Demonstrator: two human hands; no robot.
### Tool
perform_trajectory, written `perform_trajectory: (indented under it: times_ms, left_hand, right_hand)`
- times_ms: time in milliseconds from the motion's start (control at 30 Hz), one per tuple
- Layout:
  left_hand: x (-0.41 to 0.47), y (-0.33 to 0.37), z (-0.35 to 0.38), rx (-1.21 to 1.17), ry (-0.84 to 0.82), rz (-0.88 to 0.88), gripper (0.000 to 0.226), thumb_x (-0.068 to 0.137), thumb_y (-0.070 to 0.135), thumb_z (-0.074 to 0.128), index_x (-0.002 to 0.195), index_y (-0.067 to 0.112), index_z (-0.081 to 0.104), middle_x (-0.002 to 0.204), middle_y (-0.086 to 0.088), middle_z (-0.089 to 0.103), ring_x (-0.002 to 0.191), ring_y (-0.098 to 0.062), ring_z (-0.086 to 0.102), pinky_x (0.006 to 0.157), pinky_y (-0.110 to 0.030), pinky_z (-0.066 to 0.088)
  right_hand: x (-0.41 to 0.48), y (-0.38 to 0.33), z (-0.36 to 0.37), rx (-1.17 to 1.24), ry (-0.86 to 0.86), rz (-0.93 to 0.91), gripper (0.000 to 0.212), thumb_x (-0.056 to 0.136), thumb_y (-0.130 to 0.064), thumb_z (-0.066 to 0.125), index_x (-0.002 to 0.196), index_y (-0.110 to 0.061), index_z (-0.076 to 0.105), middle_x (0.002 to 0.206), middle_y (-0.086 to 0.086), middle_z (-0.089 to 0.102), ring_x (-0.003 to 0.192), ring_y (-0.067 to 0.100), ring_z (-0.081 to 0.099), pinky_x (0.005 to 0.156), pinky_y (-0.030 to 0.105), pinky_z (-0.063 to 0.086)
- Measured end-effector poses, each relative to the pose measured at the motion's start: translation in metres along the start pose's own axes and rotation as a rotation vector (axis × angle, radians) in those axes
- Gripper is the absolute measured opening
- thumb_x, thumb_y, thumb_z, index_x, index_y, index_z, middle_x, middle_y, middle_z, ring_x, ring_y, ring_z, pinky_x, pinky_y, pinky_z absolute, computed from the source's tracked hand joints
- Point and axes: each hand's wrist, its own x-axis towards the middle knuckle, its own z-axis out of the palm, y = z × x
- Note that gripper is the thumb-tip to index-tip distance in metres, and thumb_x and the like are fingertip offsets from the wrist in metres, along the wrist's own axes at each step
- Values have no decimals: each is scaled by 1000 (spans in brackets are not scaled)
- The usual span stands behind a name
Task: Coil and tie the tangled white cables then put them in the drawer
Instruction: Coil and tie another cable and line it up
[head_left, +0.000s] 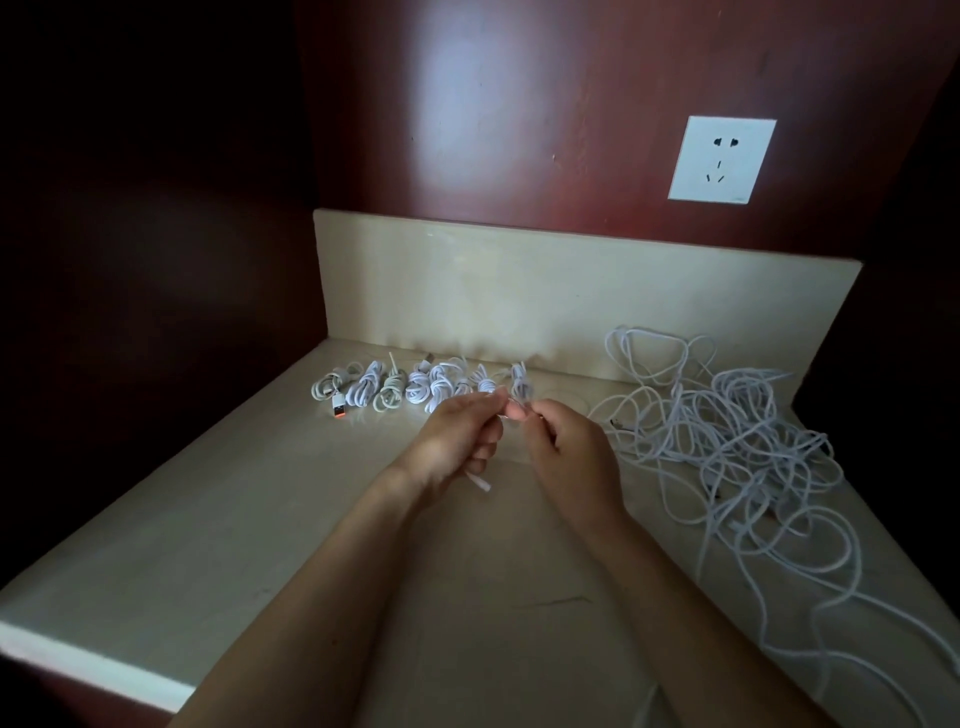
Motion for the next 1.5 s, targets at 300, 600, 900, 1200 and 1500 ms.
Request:
perform_trajectory:
  times_ms: [300, 600, 900, 1200, 1500]
  left_hand:
    - [11, -4, 0, -342, 205, -6, 37, 101, 19, 34, 90, 15, 69, 85, 7, 59, 44, -3, 36, 37, -15, 25]
    - [21, -8, -16, -457, 229, 64, 26, 105, 21, 36, 113, 14, 61, 109, -5, 68, 54, -3, 46, 44, -13, 34]
    - [17, -8, -27, -515, 275, 79, 25, 103, 29, 43, 107, 16, 64, 77, 1, 71, 74, -13, 70, 70, -27, 57]
    - [14, -11, -32, -270, 434, 112, 26, 101, 34, 49, 102, 17, 68, 80, 1, 59, 42, -4, 47, 44, -16, 42]
    - [13, -1, -35, -490, 234, -79, 27, 100, 18, 29, 78, 23, 43, 52, 9, 33, 32, -2, 19, 31, -14, 9]
  right_hand:
    - [-7, 4, -5, -78, -150, -80, 24, 99, -30, 46, 86, -18, 61, 66, -5, 54, 68, 20, 54, 65, 39, 46]
    - [-7, 3, 0, -185, -277, -237, 25, 88, -30, 46, 71, -15, 56, 68, 3, 59, 69, 24, 52, 61, 38, 40]
    - [-10, 2, 0, -170, -325, -282, 23, 85, -32, 50, 79, -20, 69, 73, -1, 65, 75, 21, 57, 70, 29, 33]
    - [-11, -8, -4, -31, -331, -291, 22, 80, -35, 55, 72, -16, 64, 67, 0, 60, 64, 15, 52, 63, 35, 46]
    - [-10, -22, -6, 409, -267, -91, 26, 70, -30, 56, 58, -7, 52, 56, 8, 45, 57, 9, 41, 58, 32, 36]
